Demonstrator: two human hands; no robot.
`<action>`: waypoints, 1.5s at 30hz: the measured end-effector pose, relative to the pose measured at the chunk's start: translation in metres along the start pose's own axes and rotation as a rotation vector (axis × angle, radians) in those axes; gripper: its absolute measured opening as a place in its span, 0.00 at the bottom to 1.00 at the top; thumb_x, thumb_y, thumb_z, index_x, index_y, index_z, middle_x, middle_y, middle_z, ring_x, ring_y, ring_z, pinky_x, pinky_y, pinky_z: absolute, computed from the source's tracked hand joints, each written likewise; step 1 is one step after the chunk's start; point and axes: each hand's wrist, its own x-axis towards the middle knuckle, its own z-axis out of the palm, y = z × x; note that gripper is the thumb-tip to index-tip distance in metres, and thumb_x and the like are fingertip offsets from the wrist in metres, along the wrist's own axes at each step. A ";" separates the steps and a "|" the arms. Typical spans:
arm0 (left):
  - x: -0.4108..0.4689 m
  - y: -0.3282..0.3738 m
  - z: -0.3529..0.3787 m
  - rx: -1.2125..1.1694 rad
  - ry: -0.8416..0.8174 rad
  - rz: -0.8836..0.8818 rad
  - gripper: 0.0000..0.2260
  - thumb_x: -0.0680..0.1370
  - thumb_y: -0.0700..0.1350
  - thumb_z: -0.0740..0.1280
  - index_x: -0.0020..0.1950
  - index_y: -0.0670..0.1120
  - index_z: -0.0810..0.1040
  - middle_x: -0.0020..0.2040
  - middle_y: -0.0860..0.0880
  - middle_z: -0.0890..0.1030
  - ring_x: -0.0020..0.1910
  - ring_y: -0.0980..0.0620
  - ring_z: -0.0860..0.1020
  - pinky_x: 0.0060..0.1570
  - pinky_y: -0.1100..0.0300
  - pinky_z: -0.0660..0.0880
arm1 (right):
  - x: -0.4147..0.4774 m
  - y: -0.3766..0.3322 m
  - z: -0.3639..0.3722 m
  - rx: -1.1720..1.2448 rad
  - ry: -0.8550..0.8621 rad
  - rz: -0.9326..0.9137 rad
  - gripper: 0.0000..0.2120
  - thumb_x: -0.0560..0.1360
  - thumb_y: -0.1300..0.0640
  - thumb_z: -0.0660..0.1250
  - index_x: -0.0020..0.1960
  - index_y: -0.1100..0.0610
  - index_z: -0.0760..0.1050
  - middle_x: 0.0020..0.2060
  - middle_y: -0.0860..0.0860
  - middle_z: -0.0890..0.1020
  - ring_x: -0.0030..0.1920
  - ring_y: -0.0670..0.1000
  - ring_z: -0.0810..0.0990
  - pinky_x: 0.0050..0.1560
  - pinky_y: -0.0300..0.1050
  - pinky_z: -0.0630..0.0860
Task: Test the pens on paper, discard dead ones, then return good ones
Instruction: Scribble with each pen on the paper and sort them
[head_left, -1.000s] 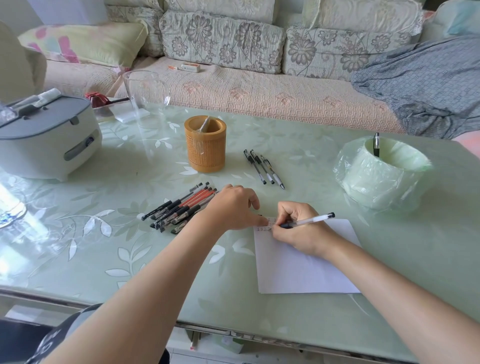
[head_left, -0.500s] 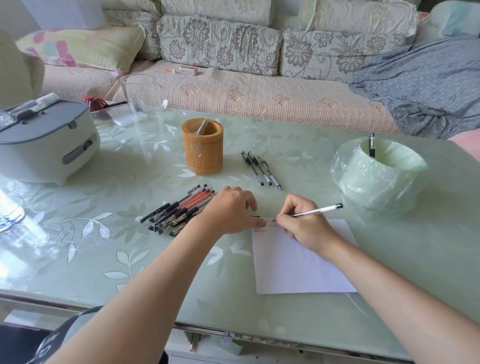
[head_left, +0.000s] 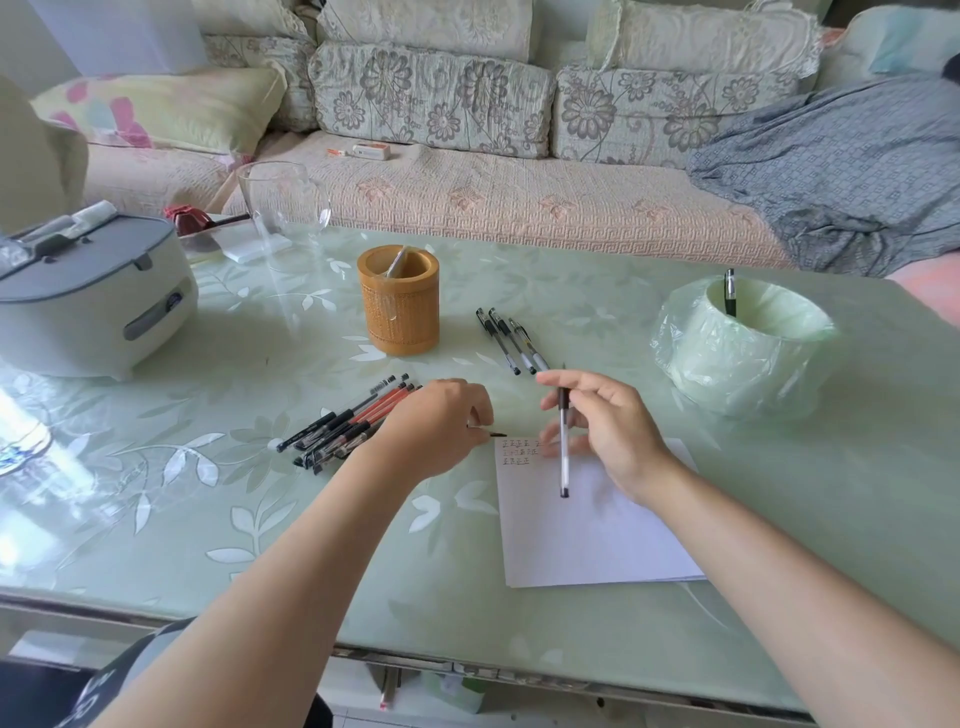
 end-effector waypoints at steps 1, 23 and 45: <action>0.000 0.000 0.000 -0.008 0.013 -0.007 0.05 0.76 0.45 0.69 0.51 0.51 0.79 0.49 0.53 0.80 0.46 0.53 0.76 0.44 0.57 0.75 | 0.000 -0.006 -0.001 0.010 -0.005 -0.019 0.17 0.81 0.69 0.53 0.54 0.58 0.79 0.43 0.56 0.76 0.30 0.55 0.79 0.34 0.54 0.81; -0.002 0.018 -0.002 -0.224 0.055 0.038 0.04 0.74 0.48 0.71 0.48 0.55 0.80 0.41 0.61 0.80 0.40 0.57 0.78 0.44 0.56 0.77 | 0.000 -0.006 -0.007 -1.103 -0.065 -0.284 0.07 0.77 0.53 0.67 0.53 0.46 0.79 0.48 0.42 0.83 0.49 0.48 0.79 0.49 0.45 0.73; -0.012 0.047 -0.010 -0.833 -0.222 -0.292 0.05 0.72 0.44 0.75 0.45 0.43 0.85 0.39 0.46 0.85 0.35 0.55 0.78 0.26 0.72 0.67 | -0.004 0.000 -0.001 -1.376 0.083 -0.384 0.26 0.60 0.33 0.51 0.27 0.58 0.61 0.21 0.53 0.67 0.27 0.55 0.66 0.26 0.42 0.54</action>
